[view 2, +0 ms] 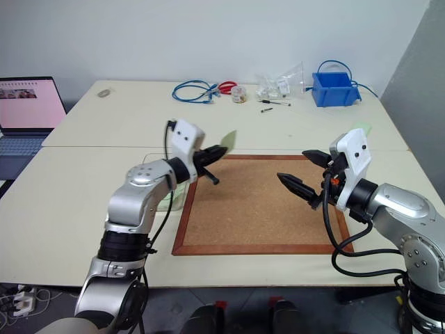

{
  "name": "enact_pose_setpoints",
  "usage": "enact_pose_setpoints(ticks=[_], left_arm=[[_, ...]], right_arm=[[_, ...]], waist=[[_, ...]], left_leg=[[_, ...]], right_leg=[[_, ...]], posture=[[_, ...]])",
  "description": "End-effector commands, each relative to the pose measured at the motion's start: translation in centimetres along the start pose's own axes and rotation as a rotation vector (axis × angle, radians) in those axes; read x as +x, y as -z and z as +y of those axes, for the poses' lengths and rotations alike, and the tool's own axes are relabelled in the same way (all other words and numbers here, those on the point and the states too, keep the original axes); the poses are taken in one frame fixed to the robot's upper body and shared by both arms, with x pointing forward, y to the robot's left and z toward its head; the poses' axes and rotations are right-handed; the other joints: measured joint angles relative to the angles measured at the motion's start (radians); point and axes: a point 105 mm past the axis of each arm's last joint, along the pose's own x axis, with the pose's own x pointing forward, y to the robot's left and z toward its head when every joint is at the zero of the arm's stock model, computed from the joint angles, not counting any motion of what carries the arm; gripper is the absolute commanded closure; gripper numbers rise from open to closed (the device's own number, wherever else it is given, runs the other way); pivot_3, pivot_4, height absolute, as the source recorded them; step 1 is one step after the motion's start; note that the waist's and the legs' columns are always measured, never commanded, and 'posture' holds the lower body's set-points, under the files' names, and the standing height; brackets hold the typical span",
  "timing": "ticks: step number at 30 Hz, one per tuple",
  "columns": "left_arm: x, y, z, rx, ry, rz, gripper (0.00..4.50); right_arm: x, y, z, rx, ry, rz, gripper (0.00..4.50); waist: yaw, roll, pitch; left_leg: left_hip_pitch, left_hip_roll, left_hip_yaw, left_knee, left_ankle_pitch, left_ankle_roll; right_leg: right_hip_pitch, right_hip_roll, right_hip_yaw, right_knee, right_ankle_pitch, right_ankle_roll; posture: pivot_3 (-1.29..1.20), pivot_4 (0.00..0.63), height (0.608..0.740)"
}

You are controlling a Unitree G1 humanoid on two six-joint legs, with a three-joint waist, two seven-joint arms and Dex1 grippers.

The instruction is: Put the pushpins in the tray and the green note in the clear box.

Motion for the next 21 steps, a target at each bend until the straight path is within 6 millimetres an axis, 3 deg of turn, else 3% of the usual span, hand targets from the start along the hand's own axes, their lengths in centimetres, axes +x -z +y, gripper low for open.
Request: enact_pose_setpoints(ticks=[1, 7, 16, 21], left_arm=[[-3.0, -1.0, 3.7, 0.030, -0.281, -0.029, 4.50], [-5.2, 1.1, 6.3, -0.038, -0.455, 0.019, 4.50], [-6.2, 4.2, 6.9, -0.159, -0.526, 0.068, 4.50], [-6.8, 5.6, 6.0, -0.231, -0.537, 0.101, 4.50]], right_arm=[[0.3, -0.9, 0.8, -0.017, -0.010, -0.044, 0.07], [0.9, -1.1, 0.8, -0.002, -0.025, -0.058, 0.07], [1.4, -1.3, 0.9, 0.001, -0.050, -0.065, 0.07], [1.0, -1.6, 0.4, -0.009, -0.037, -0.058, 0.07]], waist=[[0.006, 0.000, 0.000], [0.009, 0.000, 0.000], [0.009, -0.001, 0.000], [0.009, -0.001, 0.001]], left_leg=[[0.000, 0.000, 0.000, 0.000, 0.000, 0.000], [0.000, 0.000, 0.000, 0.000, 0.000, 0.000], [0.000, 0.000, 0.001, 0.000, 0.000, 0.000], [0.000, 0.000, 0.001, 0.000, 0.000, 0.000]], right_leg=[[0.000, 0.000, 0.000, 0.000, 0.000, 0.000], [0.000, -0.001, 0.000, 0.000, 0.000, 0.000], [0.000, 0.000, 0.000, -0.001, 0.000, 0.000], [0.000, 0.000, 0.000, -0.001, 0.000, 0.000]], posture=[[0.00, 0.150, 0.740], [0.00, 0.150, 0.740], [0.00, 0.150, 0.740], [0.00, 0.150, 0.740]])
